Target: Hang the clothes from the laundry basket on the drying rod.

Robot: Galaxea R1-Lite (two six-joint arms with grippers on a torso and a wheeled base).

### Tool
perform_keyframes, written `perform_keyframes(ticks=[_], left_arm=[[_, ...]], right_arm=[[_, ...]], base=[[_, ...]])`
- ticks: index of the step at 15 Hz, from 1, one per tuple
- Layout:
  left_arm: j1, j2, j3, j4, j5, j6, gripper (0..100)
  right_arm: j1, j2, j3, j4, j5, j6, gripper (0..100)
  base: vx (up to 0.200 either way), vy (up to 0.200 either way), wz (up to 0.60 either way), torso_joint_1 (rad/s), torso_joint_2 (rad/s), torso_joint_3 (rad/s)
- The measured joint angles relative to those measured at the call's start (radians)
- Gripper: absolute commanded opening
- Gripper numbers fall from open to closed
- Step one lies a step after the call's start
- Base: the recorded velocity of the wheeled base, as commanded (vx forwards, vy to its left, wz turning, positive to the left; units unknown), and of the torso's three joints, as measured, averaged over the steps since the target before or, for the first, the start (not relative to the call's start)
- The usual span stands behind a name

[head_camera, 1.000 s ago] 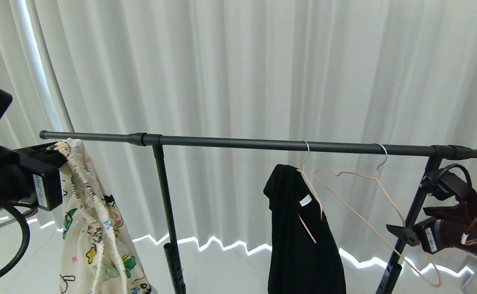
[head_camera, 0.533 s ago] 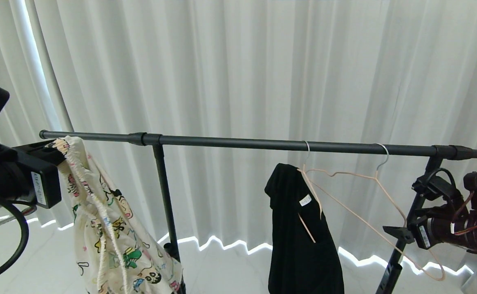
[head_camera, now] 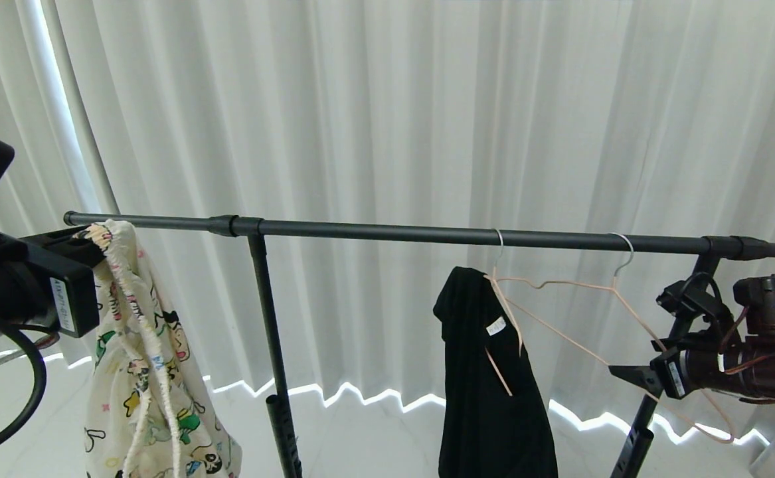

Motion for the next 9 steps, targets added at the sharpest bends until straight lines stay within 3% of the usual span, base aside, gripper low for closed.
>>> perform_keyframes(ticks=[9], left_arm=[[0.0,0.003,0.002,0.0,0.0,0.0,0]], right_arm=[[0.013,0.005,0.008,-0.001,0.006,0.009,100]], base=[[0.0,0.0,0.0,0.0,0.0,0.0]])
